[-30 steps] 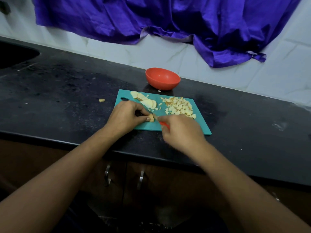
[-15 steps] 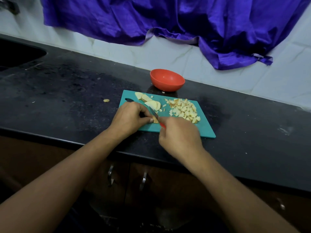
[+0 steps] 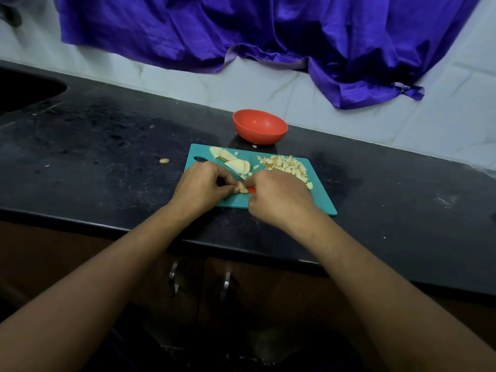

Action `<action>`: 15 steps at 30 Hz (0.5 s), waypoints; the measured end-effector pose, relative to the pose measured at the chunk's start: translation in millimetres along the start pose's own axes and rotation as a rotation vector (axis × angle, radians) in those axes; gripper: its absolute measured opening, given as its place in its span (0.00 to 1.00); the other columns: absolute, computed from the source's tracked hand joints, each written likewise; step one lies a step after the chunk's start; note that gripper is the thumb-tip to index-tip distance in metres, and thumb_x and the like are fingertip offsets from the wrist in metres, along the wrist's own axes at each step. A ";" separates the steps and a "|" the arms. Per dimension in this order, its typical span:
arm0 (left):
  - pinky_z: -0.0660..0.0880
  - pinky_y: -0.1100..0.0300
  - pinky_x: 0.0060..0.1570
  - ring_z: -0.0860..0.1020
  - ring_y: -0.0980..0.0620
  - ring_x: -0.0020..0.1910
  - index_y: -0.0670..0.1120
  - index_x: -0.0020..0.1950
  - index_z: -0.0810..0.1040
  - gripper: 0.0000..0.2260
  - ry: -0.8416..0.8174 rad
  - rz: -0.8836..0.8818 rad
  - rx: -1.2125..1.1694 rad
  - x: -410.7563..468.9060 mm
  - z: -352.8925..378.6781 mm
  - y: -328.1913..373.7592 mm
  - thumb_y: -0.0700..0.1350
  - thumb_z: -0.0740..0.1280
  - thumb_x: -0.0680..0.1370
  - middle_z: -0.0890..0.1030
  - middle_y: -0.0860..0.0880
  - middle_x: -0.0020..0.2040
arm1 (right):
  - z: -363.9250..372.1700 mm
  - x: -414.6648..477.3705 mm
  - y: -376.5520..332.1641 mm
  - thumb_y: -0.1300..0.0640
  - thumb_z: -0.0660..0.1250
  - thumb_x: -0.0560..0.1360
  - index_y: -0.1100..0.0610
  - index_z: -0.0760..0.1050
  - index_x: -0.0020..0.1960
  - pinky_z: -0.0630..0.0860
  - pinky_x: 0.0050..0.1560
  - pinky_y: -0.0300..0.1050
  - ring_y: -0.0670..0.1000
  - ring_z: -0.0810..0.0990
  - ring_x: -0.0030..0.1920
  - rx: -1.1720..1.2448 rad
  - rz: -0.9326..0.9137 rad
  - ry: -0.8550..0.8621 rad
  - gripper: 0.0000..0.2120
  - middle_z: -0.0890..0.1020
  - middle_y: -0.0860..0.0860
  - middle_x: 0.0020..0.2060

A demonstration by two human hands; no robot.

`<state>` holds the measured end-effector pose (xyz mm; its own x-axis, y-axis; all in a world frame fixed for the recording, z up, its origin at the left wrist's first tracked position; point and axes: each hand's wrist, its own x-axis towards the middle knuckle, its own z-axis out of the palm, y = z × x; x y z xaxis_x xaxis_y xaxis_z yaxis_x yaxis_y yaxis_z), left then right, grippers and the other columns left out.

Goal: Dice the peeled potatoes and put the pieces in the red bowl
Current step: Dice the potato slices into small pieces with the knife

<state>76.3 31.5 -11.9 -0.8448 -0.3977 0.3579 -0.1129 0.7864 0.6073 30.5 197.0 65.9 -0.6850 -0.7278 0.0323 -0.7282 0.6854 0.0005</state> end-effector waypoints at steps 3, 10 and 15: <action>0.76 0.63 0.46 0.79 0.63 0.43 0.55 0.45 0.88 0.03 0.006 -0.001 -0.003 0.1 -0.3 0.6 0.49 0.79 0.73 0.85 0.61 0.43 | 16.3 -12.3 3.5 0.54 0.64 0.80 0.45 0.73 0.72 0.78 0.47 0.51 0.54 0.79 0.51 0.032 -0.032 0.043 0.21 0.80 0.50 0.52; 0.78 0.58 0.50 0.81 0.61 0.45 0.55 0.45 0.88 0.03 0.006 -0.009 0.026 0.9 -0.4 1.1 0.50 0.79 0.73 0.86 0.61 0.43 | 56.8 -27.9 13.8 0.51 0.58 0.83 0.46 0.66 0.78 0.78 0.42 0.51 0.53 0.80 0.45 -0.002 -0.120 0.259 0.23 0.82 0.51 0.45; 0.70 0.70 0.41 0.77 0.64 0.43 0.55 0.47 0.88 0.04 0.003 -0.017 0.034 0.9 -0.6 1.5 0.50 0.78 0.74 0.83 0.64 0.43 | 31.3 -6.4 34.6 0.50 0.64 0.82 0.38 0.76 0.70 0.74 0.38 0.45 0.46 0.78 0.39 0.369 0.064 -0.003 0.18 0.80 0.42 0.49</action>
<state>75.7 32.0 -10.2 -0.8411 -0.4123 0.3501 -0.1448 0.7953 0.5886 9.0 224.7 34.4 -0.7290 -0.6843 0.0175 -0.6428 0.6755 -0.3613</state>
